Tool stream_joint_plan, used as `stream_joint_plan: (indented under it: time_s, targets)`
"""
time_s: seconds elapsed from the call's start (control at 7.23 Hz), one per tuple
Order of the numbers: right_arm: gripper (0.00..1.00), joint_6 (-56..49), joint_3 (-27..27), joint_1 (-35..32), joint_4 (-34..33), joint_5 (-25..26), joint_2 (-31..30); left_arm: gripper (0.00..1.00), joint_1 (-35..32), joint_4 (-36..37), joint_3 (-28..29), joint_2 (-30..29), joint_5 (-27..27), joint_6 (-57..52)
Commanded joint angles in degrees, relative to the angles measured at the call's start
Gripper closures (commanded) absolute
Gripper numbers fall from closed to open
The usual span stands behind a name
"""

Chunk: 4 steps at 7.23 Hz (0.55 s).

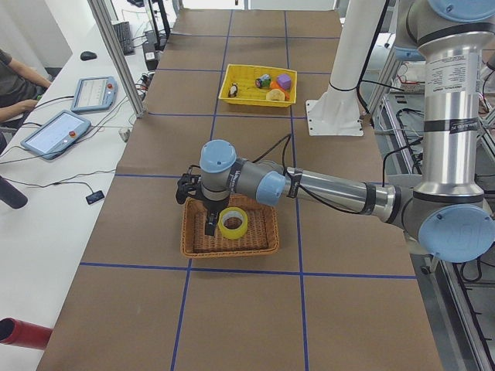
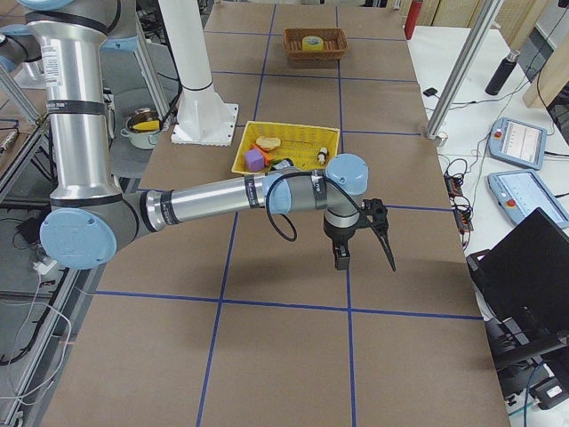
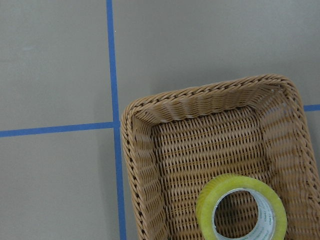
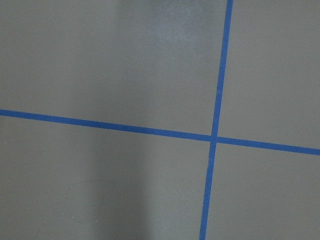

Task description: Move tape to another basket

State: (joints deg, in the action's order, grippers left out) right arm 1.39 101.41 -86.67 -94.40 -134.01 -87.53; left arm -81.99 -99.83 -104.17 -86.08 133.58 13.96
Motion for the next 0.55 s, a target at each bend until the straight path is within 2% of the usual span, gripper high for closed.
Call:
stream_joint_plan:
  time_s: [0.0, 0.42]
  targets:
    - [0.0, -0.1, 0.8, -0.1, 0.1, 0.0, -0.3, 0.02, 0.1, -0.1, -0.2, -0.3, 0.1, -0.2]
    - [0.0, -0.8, 1.8, 0.4, 0.1, -0.1, -0.8, 0.02, 0.2, 0.2, -1.8, -0.1, 1.0, 0.0]
